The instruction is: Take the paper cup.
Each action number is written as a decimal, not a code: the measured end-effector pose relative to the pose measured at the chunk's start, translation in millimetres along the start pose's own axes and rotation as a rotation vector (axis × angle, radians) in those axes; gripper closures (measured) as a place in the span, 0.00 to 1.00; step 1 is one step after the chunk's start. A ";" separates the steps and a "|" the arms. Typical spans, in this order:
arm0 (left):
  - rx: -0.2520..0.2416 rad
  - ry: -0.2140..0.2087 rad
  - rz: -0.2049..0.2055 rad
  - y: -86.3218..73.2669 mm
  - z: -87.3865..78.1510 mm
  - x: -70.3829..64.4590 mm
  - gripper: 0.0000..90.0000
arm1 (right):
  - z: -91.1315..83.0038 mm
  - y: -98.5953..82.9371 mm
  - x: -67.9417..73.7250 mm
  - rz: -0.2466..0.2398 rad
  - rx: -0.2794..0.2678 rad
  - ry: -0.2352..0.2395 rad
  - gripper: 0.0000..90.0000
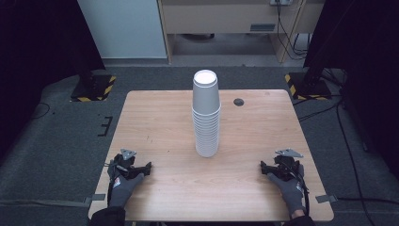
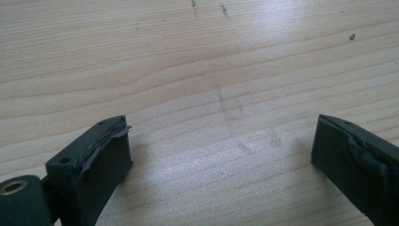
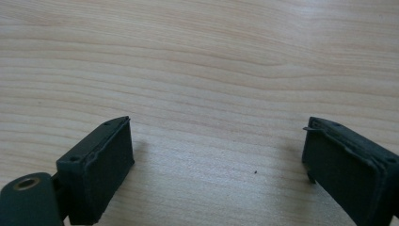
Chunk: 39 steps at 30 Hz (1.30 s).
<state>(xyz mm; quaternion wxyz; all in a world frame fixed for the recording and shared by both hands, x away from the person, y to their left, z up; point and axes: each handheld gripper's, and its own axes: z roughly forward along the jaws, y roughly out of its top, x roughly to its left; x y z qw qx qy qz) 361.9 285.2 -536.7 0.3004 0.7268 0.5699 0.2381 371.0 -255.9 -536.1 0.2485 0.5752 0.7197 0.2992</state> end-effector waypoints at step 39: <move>0.007 0.001 -0.002 0.5 0.7 -0.4 0.02 | -78.6 57.5 35.9 -0.021 -0.362 0.251 0.13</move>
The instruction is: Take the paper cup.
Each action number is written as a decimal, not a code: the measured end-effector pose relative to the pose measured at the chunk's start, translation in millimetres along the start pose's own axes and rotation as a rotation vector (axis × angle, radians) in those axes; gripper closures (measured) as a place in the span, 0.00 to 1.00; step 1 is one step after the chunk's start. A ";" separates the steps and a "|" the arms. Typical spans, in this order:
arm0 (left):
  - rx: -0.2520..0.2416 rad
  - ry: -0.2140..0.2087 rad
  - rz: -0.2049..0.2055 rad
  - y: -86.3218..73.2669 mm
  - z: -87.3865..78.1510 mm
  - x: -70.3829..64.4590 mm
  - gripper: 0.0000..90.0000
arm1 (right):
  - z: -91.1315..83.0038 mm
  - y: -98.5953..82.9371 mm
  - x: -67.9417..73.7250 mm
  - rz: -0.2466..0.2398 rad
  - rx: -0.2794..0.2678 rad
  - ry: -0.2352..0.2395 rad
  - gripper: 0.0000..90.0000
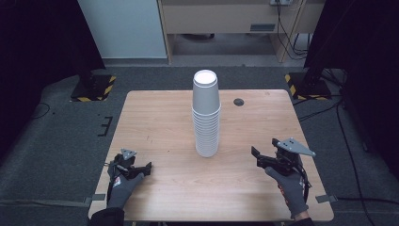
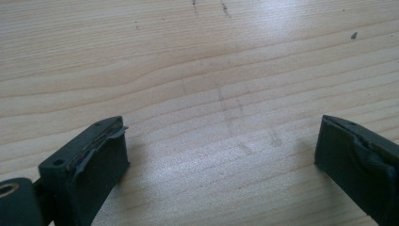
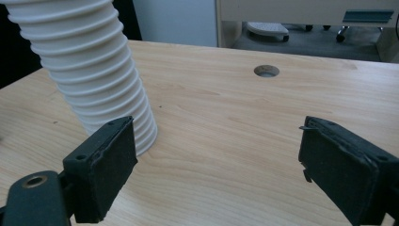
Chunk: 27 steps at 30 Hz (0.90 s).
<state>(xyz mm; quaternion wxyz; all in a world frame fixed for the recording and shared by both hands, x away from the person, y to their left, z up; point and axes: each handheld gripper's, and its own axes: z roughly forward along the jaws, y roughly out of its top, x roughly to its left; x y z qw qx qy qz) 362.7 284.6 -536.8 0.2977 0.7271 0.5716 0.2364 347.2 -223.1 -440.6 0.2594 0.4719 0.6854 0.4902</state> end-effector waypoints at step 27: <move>0.000 0.000 0.000 0.0 0.0 0.0 0.02 | -5.8 70.9 25.8 -0.012 -0.172 0.074 0.14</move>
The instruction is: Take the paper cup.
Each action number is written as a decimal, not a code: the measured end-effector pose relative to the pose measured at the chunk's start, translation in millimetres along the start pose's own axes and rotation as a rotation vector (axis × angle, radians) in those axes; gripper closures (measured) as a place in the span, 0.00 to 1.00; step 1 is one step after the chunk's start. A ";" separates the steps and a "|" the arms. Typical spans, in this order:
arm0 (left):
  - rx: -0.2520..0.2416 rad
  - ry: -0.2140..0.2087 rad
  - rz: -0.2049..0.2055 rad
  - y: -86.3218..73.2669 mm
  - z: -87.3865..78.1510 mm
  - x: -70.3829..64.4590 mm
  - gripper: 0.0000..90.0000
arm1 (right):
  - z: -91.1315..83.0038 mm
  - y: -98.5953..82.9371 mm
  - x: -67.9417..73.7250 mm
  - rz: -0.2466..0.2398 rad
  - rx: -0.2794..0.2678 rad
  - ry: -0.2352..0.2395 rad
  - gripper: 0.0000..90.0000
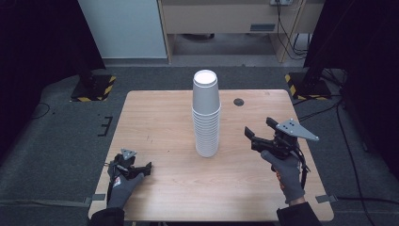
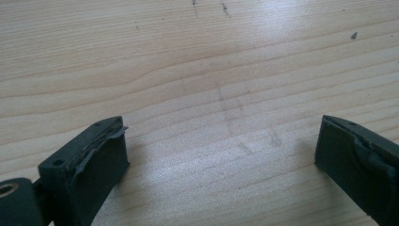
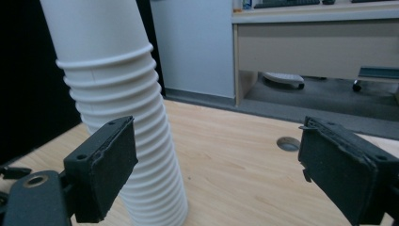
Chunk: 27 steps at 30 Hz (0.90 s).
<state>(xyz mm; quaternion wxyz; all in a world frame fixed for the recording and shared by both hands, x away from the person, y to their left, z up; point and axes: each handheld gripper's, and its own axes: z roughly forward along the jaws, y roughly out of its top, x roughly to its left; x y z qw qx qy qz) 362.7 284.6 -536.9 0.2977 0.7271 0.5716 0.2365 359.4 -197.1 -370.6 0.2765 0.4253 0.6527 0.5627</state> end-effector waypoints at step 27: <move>0.000 0.000 0.000 0.0 0.0 0.0 0.02 | 32.0 52.5 39.1 -0.035 -0.070 0.092 0.13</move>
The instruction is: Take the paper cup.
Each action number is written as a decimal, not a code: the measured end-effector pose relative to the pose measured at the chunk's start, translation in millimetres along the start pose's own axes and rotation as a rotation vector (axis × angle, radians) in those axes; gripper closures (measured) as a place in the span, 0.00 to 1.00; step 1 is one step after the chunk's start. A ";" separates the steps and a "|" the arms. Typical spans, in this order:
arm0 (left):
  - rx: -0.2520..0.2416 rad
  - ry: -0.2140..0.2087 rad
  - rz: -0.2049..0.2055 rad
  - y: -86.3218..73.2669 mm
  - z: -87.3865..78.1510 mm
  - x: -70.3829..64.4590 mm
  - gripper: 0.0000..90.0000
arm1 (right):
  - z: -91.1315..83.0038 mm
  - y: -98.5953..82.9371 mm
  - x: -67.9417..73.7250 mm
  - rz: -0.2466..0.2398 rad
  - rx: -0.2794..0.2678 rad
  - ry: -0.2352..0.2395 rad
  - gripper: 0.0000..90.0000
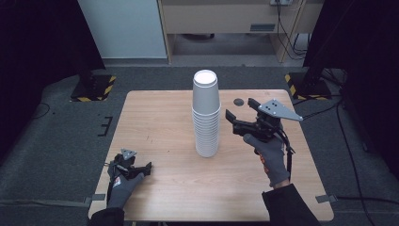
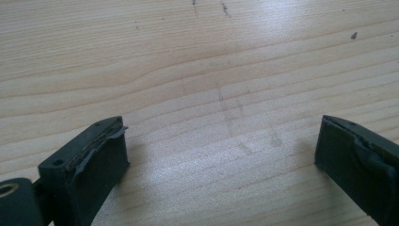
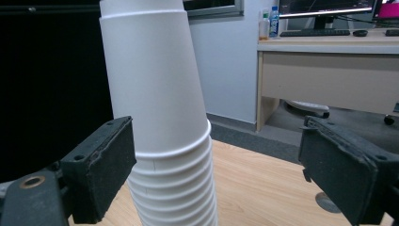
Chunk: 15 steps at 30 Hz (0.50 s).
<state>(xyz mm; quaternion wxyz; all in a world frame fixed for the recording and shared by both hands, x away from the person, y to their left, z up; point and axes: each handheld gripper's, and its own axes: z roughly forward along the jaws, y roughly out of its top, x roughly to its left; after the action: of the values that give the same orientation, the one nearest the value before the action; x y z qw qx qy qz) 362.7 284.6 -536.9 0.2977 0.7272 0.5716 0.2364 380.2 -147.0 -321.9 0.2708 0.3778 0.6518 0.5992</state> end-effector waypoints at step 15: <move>0.001 -0.001 0.001 0.0 0.0 0.0 0.02 | 28.9 21.1 17.4 -0.020 -0.012 0.037 0.13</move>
<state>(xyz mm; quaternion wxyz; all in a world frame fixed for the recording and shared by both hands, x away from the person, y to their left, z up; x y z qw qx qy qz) 362.7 284.6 -536.9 0.2976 0.7275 0.5714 0.2362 397.1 -116.2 -303.3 0.2672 0.3585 0.6568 0.6072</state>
